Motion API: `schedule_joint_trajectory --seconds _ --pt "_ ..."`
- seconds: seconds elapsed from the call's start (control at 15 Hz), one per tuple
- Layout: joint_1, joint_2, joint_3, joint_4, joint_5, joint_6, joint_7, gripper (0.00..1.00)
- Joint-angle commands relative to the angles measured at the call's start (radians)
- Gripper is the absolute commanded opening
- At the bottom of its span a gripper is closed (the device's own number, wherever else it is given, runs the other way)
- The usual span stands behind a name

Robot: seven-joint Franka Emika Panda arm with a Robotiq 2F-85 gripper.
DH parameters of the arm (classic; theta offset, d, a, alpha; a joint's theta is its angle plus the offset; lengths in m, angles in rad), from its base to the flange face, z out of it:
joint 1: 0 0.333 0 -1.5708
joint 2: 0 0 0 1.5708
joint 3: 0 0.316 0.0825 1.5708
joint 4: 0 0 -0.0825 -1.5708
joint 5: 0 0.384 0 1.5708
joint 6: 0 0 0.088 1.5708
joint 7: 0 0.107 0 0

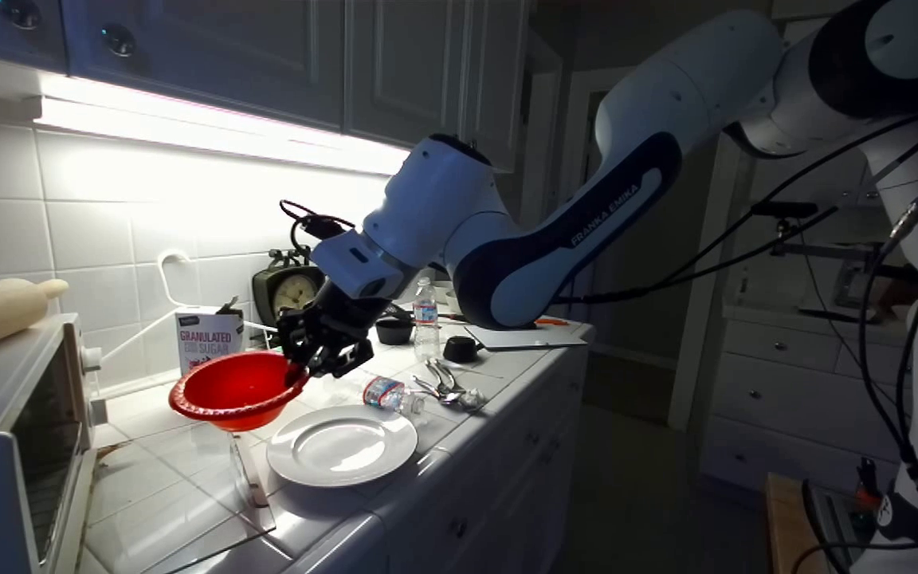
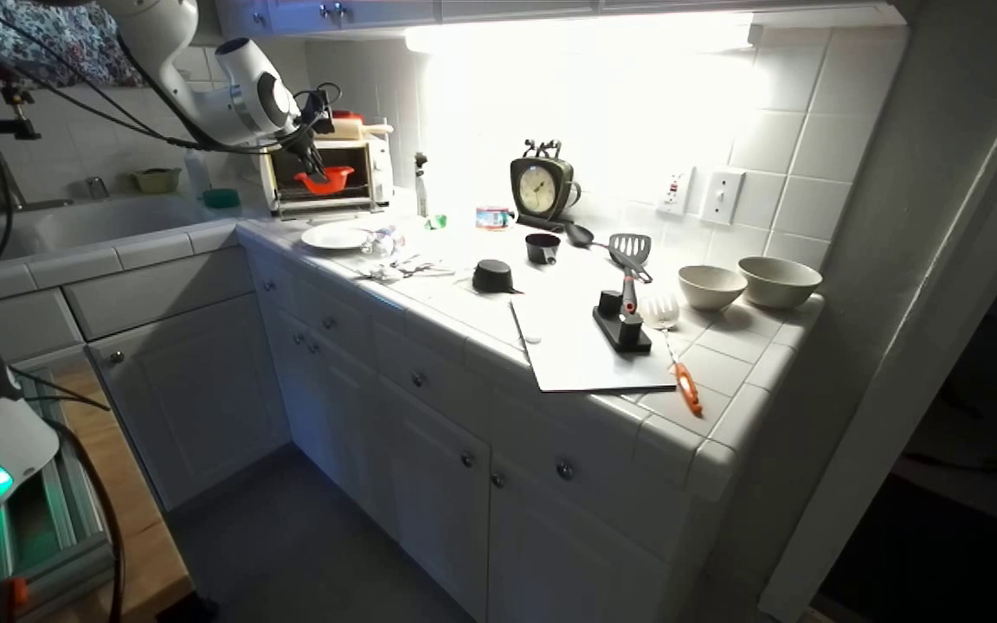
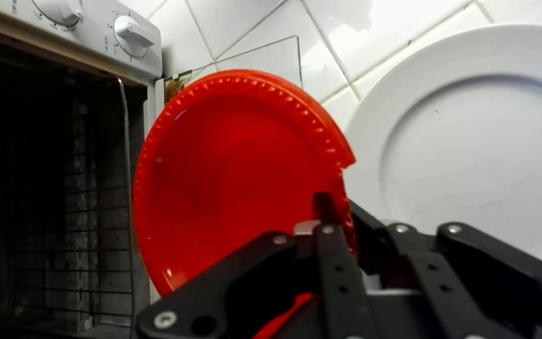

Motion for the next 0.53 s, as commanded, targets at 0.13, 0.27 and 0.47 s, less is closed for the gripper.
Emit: schedule_joint_trajectory --seconds 0.13,0.27,0.47 --pt "0.093 0.055 -0.047 0.087 0.027 -0.009 -0.026 0.02" --pt "0.107 0.077 -0.048 0.110 0.033 -0.011 -0.029 0.02" --pt "0.116 0.119 -0.042 0.154 0.048 -0.019 -0.039 0.02"
